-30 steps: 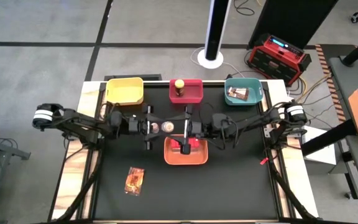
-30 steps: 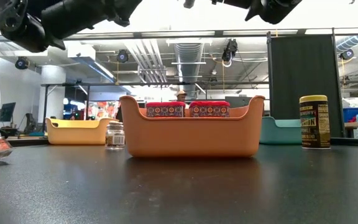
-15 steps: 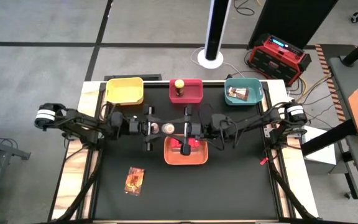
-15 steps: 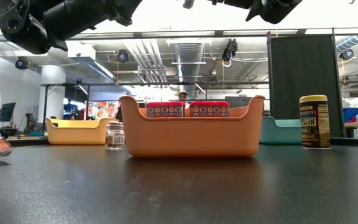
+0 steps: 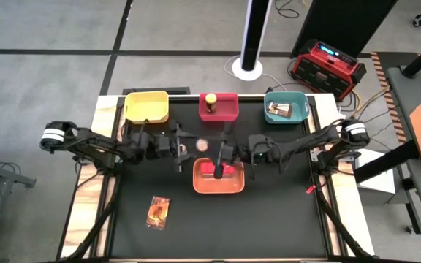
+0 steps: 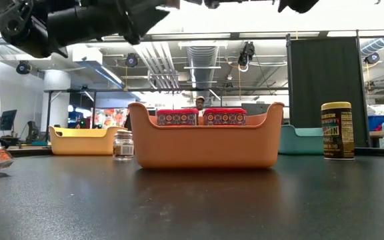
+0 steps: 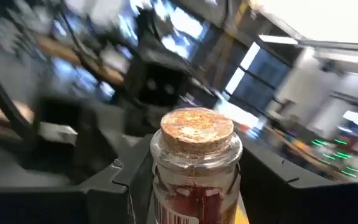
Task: Sort spices by type
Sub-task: Put the transparent seasoning bottle into the yellow bin
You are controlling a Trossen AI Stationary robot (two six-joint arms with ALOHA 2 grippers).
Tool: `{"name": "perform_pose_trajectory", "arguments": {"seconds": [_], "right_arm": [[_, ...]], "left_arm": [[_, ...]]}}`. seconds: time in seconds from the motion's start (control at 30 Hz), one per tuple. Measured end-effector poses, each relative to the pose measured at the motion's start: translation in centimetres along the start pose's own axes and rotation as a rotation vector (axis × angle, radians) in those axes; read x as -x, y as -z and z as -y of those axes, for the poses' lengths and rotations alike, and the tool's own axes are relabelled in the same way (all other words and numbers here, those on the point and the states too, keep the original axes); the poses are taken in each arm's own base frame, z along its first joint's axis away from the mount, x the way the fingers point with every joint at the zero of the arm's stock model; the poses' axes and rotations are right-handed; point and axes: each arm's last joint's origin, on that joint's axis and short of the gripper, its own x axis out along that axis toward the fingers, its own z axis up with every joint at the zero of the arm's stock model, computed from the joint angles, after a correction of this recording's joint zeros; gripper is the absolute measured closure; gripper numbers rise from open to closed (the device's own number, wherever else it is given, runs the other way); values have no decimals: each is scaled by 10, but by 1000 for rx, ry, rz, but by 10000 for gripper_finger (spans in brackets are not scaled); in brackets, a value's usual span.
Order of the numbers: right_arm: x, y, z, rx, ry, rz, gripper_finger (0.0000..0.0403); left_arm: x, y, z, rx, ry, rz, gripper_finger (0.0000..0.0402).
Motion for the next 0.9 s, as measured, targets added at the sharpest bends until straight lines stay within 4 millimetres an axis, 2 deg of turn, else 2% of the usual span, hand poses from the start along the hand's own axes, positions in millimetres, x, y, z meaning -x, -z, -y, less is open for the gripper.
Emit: {"name": "perform_pose_trajectory", "arguments": {"seconds": [0.27, 0.4, 0.53, 0.67, 0.9], "right_arm": [[22, -13, 4, 174, 102, -253, 227], [29, -15, 5, 323, 184, -375, 227], [30, -10, -1, 507, 261, -509, 227], [27, 1, -7, 631, 296, -618, 227], [26, 7, -9, 645, 341, -673, 227]], "left_arm": [[3, 18, -7, -4, -302, -227, 144], [-2, 14, -7, 65, -326, -219, 144], [-17, 3, -7, 115, -303, -218, 144], [-40, -10, -6, 52, -224, -287, 144], [-71, -21, -8, -22, -242, -399, 144]]}}
